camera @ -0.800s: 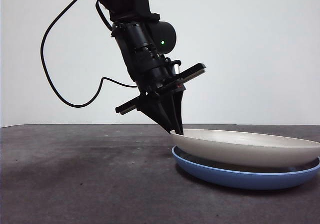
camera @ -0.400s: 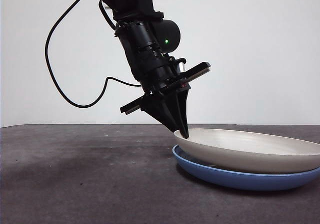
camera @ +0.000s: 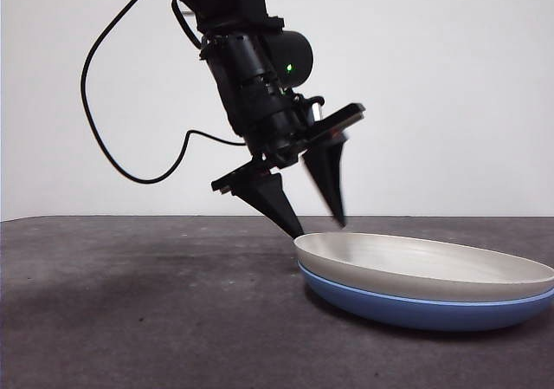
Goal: Pick up the white plate, put it on the blue plate, put it on desk
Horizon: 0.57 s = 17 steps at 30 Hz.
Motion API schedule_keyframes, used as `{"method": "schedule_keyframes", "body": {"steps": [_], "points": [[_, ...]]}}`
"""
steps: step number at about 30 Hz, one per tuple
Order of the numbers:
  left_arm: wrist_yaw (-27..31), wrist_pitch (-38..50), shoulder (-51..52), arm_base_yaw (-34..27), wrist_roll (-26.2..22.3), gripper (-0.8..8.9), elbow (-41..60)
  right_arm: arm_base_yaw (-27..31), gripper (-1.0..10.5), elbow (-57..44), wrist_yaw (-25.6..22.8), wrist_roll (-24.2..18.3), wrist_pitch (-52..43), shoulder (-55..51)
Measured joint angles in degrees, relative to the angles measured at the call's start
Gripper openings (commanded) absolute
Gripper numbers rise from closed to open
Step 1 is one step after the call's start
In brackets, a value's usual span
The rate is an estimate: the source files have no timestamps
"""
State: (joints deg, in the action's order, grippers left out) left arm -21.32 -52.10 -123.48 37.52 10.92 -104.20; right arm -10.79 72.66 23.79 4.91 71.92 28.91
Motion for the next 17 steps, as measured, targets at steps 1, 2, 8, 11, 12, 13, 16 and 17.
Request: {"method": "schedule_keyframes", "body": {"steps": [1, 2, 8, 11, 12, 13, 16, 17], "points": [[0.0, -0.2, 0.0, 0.0, -0.1, 4.51, -0.6, 0.0, 6.5, 0.0, 0.0, 0.0, 0.0, 0.0], [0.0, -0.7, 0.0, 0.0, -0.2, 4.81, -1.5, 0.0, 6.5, 0.0, 0.0, 0.0, 0.0, 0.0], [0.0, -6.3, 0.0, 0.0, -2.3, 6.08, -8.3, 0.0, 6.5, 0.0, 0.0, 0.0, 0.0, 0.0], [0.4, -10.7, 0.0, 0.0, -3.1, 6.08, -13.2, 0.0, 6.5, 0.0, 0.0, 0.0, 0.0, 0.0], [0.9, -12.4, 0.0, 0.0, -3.5, 6.08, -14.7, 0.0, 6.5, 0.0, 0.0, 0.0, 0.0, 0.0], [1.9, -14.6, 0.0, 0.0, -4.0, 6.08, -16.6, 0.0, 6.5, 0.0, 0.0, 0.0, 0.0, 0.0], [3.4, -20.3, 0.0, 0.0, -5.1, 6.08, -21.6, 0.0, 6.5, 0.0, 0.0, 0.0, 0.0, 0.0], [3.4, -22.8, 0.0, 0.0, -5.7, 6.08, -23.6, 0.0, 6.5, 0.0, 0.0, 0.0, 0.0, 0.0]]}}
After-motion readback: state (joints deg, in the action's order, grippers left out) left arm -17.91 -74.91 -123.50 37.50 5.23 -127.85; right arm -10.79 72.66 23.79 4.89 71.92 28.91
